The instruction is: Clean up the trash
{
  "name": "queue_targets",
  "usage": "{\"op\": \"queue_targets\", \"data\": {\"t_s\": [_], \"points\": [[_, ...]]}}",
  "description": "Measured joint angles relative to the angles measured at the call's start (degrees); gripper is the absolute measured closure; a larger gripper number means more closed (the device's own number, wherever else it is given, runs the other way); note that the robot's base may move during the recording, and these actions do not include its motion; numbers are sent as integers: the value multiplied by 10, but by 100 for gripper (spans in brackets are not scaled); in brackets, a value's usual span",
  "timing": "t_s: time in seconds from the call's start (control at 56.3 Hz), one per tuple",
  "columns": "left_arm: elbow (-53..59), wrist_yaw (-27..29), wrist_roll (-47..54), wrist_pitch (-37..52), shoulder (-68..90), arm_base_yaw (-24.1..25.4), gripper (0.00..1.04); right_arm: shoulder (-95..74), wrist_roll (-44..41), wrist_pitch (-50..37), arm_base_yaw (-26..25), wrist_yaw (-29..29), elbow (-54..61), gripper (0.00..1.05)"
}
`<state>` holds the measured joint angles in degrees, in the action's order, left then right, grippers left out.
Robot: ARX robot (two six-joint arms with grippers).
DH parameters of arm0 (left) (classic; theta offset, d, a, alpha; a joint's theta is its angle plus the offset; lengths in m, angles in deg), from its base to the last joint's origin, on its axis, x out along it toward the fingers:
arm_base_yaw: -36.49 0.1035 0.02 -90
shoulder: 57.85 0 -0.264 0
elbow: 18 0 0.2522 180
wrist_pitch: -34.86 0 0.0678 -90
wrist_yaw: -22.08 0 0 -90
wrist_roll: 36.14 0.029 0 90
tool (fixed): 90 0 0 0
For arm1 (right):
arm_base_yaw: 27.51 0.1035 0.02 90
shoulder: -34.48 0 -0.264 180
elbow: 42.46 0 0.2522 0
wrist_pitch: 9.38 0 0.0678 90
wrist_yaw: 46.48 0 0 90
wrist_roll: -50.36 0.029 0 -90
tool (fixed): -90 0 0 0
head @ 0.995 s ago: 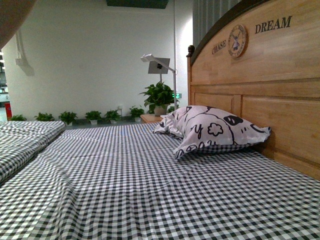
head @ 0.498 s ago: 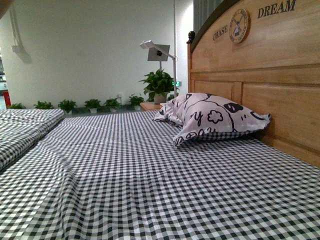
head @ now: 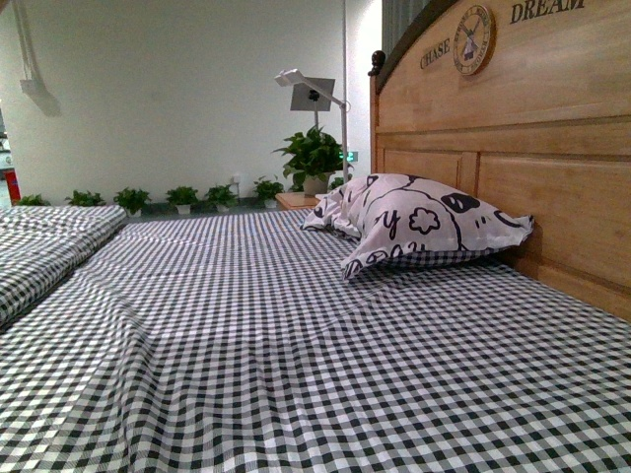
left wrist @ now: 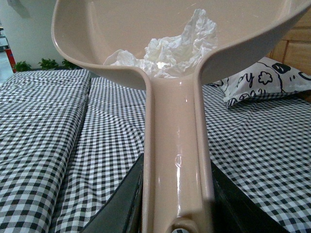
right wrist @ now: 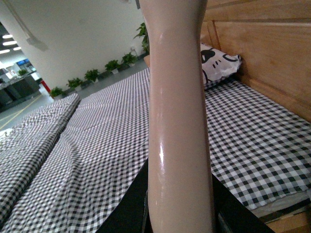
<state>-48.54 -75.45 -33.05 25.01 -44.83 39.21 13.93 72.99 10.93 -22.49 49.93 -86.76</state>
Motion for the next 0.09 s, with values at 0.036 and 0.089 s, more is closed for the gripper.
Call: {"op": "queue_targets", "data": {"t_s": [0.036,0.089], "points": [[0,0,0,0,0,0,77,0,0,0,0,0,0,85],[0,0,0,0,0,0,77,0,0,0,0,0,0,85]]}}
